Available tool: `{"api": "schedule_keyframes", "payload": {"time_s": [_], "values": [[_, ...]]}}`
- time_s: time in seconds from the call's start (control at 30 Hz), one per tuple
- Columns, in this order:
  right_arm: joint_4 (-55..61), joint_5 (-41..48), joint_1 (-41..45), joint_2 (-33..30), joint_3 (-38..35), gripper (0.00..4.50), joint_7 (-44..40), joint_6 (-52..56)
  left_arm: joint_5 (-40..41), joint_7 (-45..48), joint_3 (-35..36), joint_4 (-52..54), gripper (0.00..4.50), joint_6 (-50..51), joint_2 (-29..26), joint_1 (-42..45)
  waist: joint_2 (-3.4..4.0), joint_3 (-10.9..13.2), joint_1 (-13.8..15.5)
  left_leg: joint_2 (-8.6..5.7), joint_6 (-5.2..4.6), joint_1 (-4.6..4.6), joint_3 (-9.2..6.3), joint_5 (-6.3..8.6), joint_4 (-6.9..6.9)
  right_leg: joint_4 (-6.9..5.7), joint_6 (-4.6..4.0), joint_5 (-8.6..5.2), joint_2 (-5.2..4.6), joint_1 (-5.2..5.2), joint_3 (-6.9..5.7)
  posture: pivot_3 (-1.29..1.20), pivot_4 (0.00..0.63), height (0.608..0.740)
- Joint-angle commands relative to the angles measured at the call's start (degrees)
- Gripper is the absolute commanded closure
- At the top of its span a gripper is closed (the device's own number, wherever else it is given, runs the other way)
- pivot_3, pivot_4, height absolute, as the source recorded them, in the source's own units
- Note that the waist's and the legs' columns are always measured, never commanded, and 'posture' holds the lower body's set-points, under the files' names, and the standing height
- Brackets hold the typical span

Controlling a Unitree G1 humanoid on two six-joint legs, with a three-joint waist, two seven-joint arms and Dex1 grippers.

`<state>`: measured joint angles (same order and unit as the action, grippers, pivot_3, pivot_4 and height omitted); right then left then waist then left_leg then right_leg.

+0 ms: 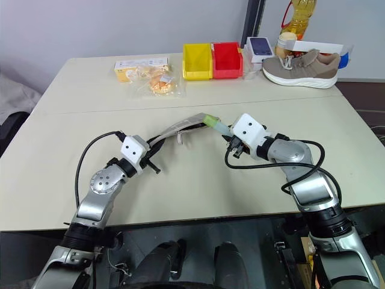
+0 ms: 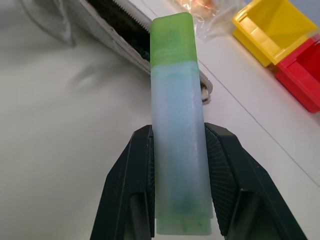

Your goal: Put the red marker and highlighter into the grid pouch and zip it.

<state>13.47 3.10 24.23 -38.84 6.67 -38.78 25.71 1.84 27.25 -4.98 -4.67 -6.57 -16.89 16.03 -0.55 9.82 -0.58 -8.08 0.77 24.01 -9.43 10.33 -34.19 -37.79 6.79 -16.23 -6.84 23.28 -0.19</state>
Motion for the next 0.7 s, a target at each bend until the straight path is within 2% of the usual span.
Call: {"api": "schedule_keyframes", "payload": {"time_s": [0.03,0.4,0.7], "values": [[1.28,-1.36,-0.06,-0.77,0.31,3.64,-0.67,-1.57,0.59,0.27,0.75,0.50,4.50,-1.46,-0.31,0.78,0.00,0.00,0.04,0.00,0.00,0.00,0.00,0.00,0.00,0.00,0.00,0.00,0.00,0.00,0.00,0.00,0.150,0.740],[-0.05,-6.12,0.74,-1.40,3.10,3.64,-2.30,-3.88,0.53,2.26,-0.44,1.88,4.50,-2.38,-0.34,0.11,0.00,0.00,0.03,0.00,0.00,0.01,0.00,0.00,0.00,0.01,0.00,0.00,0.00,0.00,0.00,0.00,0.150,0.740],[2.84,-11.89,2.43,-5.72,7.71,3.64,-7.62,-7.36,-1.18,7.14,-4.13,3.43,4.50,-5.35,-3.12,-0.52,0.00,0.00,0.03,0.00,0.00,0.01,0.00,0.00,0.00,0.03,0.00,0.00,0.00,0.01,0.00,0.00,0.150,0.740]]}}
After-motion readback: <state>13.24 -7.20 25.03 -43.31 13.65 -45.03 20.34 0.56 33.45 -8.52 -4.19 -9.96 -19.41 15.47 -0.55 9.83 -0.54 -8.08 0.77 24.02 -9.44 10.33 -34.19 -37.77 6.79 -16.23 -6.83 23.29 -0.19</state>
